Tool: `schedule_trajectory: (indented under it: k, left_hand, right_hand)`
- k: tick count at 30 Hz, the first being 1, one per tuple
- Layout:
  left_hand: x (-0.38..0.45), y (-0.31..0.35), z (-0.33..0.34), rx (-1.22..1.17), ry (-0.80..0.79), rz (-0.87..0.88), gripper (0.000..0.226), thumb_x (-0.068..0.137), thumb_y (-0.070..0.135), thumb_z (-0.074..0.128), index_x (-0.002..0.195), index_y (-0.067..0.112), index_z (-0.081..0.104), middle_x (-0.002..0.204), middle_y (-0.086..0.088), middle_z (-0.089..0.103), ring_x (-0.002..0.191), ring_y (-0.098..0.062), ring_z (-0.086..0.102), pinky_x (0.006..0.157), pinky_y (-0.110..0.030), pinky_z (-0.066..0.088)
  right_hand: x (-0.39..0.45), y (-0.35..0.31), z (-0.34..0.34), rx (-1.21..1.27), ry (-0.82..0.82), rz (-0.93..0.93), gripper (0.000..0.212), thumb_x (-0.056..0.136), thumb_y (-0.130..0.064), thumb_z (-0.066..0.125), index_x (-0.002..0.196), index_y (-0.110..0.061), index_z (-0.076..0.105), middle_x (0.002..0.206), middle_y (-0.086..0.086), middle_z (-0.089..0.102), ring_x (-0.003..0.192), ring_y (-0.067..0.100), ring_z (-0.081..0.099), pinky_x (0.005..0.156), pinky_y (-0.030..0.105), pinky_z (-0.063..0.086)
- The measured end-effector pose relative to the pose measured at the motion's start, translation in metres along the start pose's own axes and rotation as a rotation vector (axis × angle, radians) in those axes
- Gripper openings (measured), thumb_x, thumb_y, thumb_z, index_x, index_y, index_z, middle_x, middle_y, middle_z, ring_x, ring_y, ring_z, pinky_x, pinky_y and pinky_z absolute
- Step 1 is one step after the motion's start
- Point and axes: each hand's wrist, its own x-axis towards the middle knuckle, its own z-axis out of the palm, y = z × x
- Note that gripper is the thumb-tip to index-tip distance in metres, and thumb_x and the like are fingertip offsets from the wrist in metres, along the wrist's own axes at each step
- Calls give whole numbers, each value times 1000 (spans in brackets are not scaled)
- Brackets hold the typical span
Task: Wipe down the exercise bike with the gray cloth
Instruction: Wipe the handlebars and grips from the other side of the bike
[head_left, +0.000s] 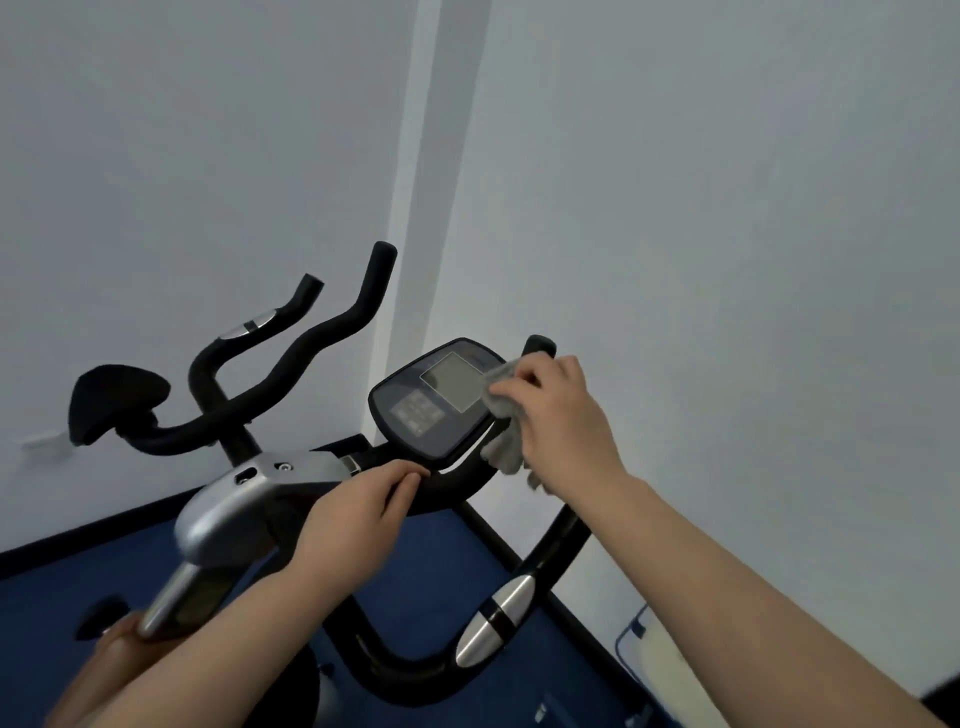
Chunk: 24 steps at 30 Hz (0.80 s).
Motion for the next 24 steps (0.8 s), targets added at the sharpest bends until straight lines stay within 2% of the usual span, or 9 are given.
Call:
schedule_trajectory:
  k: [2,6,7,11,13,16,18,21,24]
  left_hand:
    - [0,0,0,0,6,11,24,102,38,42,114,42,63,81,25,56,81,1,52,64,-11,31]
    - [-1,2,0,10,10,11,25,102,39,41,114,40,63,77,25,54,77,2,50,62,-8,30]
    - [-1,2,0,9,9,8,25,102,39,41,114,40,63,74,26,52,74,3,49,61,-7,30]
    - [-1,2,-1,16,5,25,25,102,39,41,115,40,62,73,28,50,75,1,48,62,-7,30]
    - [0,1,0,19,3,24,25,102,40,41,115,41,62,76,29,51,77,1,49,62,-7,30]
    - [0,0,1,23,14,16,24,102,40,41,114,42,62,77,31,51,77,3,48,63,-6,30]
    - [-1,0,1,22,18,18,24,102,40,41,113,42,62,76,32,50,76,3,48,63,-6,30]
    - [-1,1,0,20,14,28,24,102,40,41,114,41,62,74,28,52,73,2,49,61,-8,30]
    - [-1,2,-2,27,8,40,25,102,40,41,115,40,62,79,27,53,77,2,48,61,-7,30]
  right_hand:
    - [-1,2,-2,34,-49,-55,38,79,1,66,109,-22,70,110,-9,52,104,12,38,68,39,52]
    - [10,6,-15,39,218,-61,34,80,-2,60,107,-20,71,105,-4,55,102,16,41,60,32,48]
    - [9,3,-12,21,198,-41,35,80,-3,62,109,-20,70,108,-3,55,104,18,41,60,31,48]
    - [-10,-9,14,22,-165,19,37,84,-8,61,113,-30,66,110,-14,47,108,14,40,64,27,45]
    - [-1,-7,4,69,-103,-7,40,82,-3,61,110,-30,68,105,-11,49,104,15,43,68,31,45]
    - [12,-2,-11,-7,140,-15,43,79,0,63,113,-26,67,104,-5,52,99,16,41,58,30,44]
    - [10,-8,-5,-101,87,26,41,82,-5,63,117,-25,62,112,-4,48,103,17,36,60,29,41]
    - [-11,-23,25,-95,-159,83,34,82,-6,61,111,-23,59,115,-7,42,105,17,35,63,27,38]
    - [-1,-20,15,72,-122,189,35,88,-6,58,115,-27,65,109,-9,43,101,15,38,74,28,40]
